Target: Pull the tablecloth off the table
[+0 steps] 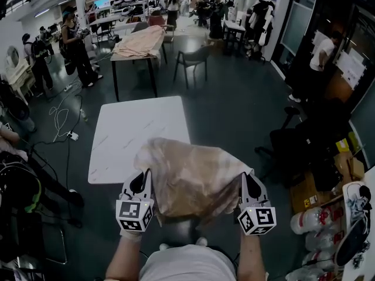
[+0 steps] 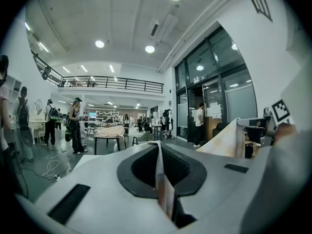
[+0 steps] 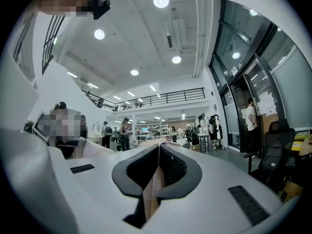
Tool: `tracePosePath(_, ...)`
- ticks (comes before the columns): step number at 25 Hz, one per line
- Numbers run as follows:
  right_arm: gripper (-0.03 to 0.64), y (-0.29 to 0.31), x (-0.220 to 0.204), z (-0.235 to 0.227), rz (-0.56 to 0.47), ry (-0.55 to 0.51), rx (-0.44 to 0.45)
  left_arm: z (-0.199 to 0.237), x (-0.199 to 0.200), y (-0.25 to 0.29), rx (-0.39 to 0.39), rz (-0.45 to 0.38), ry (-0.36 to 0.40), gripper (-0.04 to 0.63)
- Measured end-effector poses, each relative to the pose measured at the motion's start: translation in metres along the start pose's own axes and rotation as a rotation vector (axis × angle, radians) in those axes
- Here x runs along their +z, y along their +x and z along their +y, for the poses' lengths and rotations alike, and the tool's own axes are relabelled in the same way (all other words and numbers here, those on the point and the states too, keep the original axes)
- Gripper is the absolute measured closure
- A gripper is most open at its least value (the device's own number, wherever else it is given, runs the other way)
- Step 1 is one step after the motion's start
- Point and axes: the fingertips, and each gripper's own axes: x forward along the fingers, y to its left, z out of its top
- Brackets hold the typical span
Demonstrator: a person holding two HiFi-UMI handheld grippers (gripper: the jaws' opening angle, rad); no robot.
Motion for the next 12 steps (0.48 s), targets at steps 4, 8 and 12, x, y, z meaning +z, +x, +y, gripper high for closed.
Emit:
tracePosePath(4,0.588,-0.0016,0.0007,-0.0029,-0.003,0.000,0.002,0.0050,0.0015,-0.0053,0.022,-0.007,0.003,0.583)
tracePosePath(8,0.588,-0.0029,0.0018,-0.0061,-0.010,0.003,0.002,0.0076,-0.0003,-0.0086,0.038,-0.005,0.002,0.583)
tracePosePath(12,0.588,-0.0007,0.0045,-0.0079,-0.023,0.006,-0.002,0.0100,-0.0023,-0.0084,0.047,-0.003,0.003,0.583)
